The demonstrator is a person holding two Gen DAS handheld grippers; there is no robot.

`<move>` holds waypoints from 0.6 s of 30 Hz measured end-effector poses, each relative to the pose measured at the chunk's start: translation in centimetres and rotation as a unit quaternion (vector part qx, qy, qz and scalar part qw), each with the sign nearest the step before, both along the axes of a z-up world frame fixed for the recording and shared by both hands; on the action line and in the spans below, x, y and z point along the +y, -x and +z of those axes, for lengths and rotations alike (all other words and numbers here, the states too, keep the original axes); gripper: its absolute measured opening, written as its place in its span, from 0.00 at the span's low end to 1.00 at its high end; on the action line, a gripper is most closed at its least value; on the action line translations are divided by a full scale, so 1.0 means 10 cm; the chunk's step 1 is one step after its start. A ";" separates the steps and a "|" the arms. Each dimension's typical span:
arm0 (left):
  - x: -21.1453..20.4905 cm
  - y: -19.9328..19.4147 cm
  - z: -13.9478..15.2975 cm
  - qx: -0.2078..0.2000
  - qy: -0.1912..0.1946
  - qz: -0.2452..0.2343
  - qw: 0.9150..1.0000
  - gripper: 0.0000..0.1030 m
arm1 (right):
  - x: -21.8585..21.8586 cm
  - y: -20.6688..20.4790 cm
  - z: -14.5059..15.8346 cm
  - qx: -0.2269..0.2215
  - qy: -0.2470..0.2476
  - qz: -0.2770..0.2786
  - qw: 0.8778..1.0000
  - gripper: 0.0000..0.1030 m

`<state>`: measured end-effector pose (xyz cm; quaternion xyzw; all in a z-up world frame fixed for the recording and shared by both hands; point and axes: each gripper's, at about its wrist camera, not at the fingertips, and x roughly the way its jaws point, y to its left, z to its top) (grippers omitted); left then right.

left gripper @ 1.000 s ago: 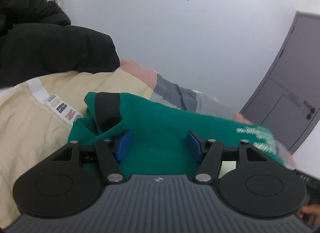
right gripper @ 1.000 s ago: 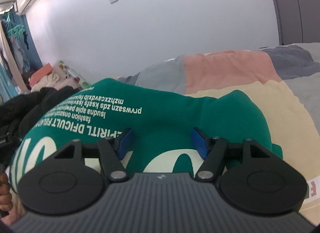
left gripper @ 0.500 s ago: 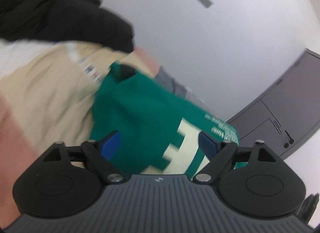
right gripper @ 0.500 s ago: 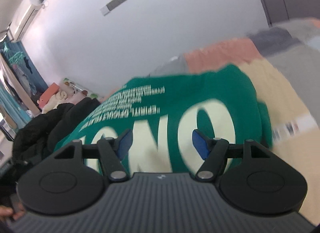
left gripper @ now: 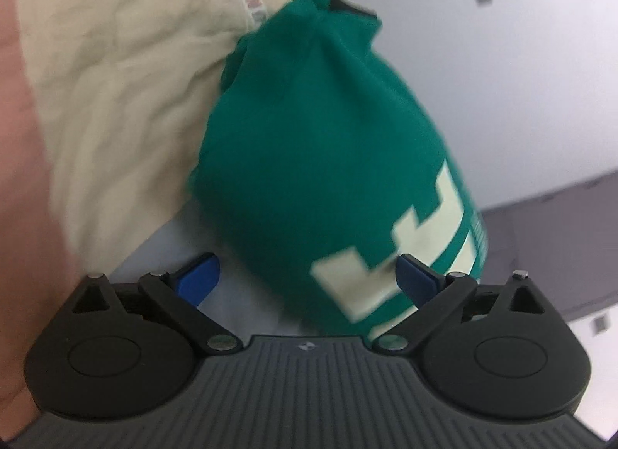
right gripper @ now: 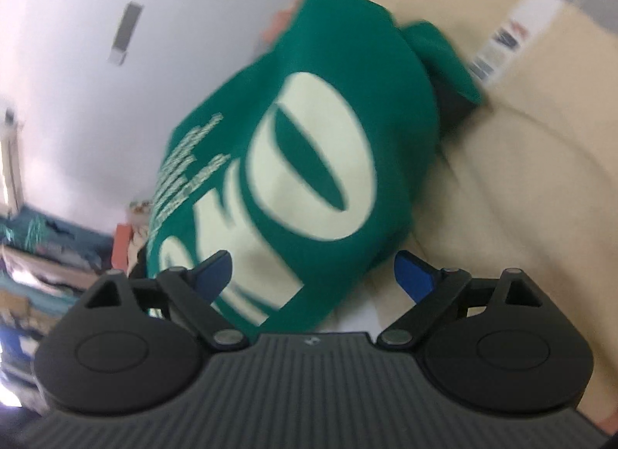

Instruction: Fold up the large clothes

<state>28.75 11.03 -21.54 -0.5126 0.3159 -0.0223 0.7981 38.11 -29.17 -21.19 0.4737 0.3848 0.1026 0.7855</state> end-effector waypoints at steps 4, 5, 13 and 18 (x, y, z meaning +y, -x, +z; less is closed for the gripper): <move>0.00 -0.15 -0.03 -0.020 -0.008 0.010 1.000 1.00 | -0.02 -0.16 -0.22 0.007 -0.038 -0.037 0.999 0.90; 0.00 -0.19 -0.03 -0.022 -0.009 0.009 1.000 1.00 | -0.02 -0.21 -0.27 0.003 -0.046 -0.045 0.998 0.91; 0.09 -0.55 0.07 -0.044 -0.007 -0.002 0.999 1.00 | -0.02 -0.40 -0.30 -0.028 -0.056 -0.058 0.996 1.00; 0.12 -0.70 -0.04 -0.032 0.027 -0.003 0.999 1.00 | -0.01 -0.54 -0.32 -0.030 -0.057 -0.072 0.995 1.00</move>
